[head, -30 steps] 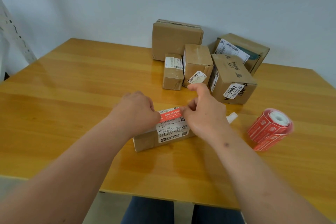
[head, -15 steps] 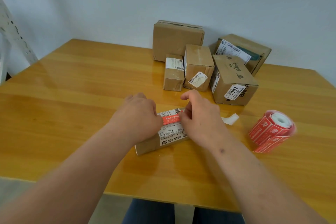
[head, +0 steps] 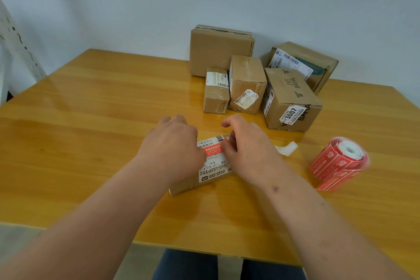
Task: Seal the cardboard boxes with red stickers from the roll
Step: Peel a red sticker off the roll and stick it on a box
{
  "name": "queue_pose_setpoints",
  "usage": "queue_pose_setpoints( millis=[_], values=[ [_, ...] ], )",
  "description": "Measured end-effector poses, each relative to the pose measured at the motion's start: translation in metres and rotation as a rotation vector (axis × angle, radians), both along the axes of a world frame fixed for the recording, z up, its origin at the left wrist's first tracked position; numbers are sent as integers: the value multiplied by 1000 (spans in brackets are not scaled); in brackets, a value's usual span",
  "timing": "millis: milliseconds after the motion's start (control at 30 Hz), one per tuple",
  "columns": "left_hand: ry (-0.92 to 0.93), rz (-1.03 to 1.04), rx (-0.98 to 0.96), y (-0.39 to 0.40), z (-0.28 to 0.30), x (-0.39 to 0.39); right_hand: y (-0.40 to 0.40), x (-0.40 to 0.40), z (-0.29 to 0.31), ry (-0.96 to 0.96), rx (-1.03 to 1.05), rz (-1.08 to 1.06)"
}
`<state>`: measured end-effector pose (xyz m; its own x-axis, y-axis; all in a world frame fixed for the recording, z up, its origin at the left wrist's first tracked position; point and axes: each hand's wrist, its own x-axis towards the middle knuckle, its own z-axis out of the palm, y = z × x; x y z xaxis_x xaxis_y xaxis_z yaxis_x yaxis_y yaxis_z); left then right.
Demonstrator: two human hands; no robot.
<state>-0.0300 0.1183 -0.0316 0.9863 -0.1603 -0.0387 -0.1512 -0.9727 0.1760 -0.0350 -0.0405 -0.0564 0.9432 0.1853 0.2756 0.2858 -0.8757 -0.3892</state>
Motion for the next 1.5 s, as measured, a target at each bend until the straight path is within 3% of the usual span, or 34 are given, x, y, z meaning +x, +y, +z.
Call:
queue_pose_setpoints(
  millis=[400,567,767,967,1333,1500],
  values=[
    [21,6,44,0,0,2,2,0,3,-19,-94,-3],
    [2,-2,129,-1,1,2,2,0,6,-57,-172,-114],
    [-79,-11,249,-7,8,-1,-12,5,5,115,-9,-223],
    [-58,52,104,-6,7,-5,-16,7,4,316,220,-202],
    [103,116,-286,8,-2,4,-18,11,5,347,199,-172],
    [129,134,-224,8,-8,8,-18,13,5,370,182,-164]
  ],
)
